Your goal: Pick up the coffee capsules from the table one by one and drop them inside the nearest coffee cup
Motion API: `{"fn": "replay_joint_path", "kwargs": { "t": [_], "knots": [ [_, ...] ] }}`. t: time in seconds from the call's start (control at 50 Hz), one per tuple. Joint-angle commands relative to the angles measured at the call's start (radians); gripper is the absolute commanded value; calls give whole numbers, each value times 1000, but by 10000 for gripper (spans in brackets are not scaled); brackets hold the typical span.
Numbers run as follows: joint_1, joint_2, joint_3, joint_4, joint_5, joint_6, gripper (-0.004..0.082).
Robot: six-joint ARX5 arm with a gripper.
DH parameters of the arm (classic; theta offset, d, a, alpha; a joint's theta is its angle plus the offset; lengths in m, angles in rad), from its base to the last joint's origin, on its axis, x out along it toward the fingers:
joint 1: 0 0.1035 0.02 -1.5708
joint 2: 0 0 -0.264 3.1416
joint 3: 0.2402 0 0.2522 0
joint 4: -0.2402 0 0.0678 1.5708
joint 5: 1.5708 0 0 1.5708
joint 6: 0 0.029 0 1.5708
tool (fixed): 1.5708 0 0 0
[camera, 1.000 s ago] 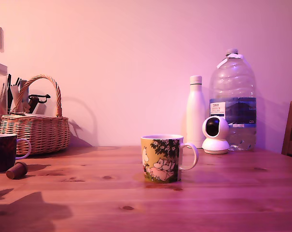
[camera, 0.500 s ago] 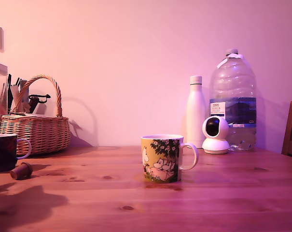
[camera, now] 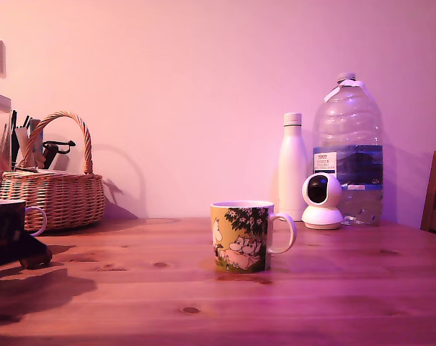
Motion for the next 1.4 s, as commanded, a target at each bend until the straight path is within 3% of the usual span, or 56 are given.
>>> {"fn": "replay_joint_path", "kwargs": {
  "t": [0.0, 0.38, 0.48, 0.64, 0.74, 0.98, 1.0, 1.06, 1.14, 1.16, 1.38],
  "knots": [
    [3, 22, 13, -2, 13, 13, 516],
    [2, 31, 66, -104, 14, 38, 507],
    [2, 31, 67, -111, 13, 38, 431],
    [2, 31, 67, -111, 10, 38, 228],
    [2, 31, 67, -106, 10, 39, 176],
    [0, 26, 68, -95, 11, 39, 159],
    [0, 25, 68, -96, 11, 14, 159],
    [0, 16, 68, -104, 11, -5, 160],
    [0, -6, 67, -128, 14, -5, 160],
    [0, -15, 67, -137, 16, -35, 160],
    [0, -179, 66, -255, 12, -45, 160]
  ]
}}
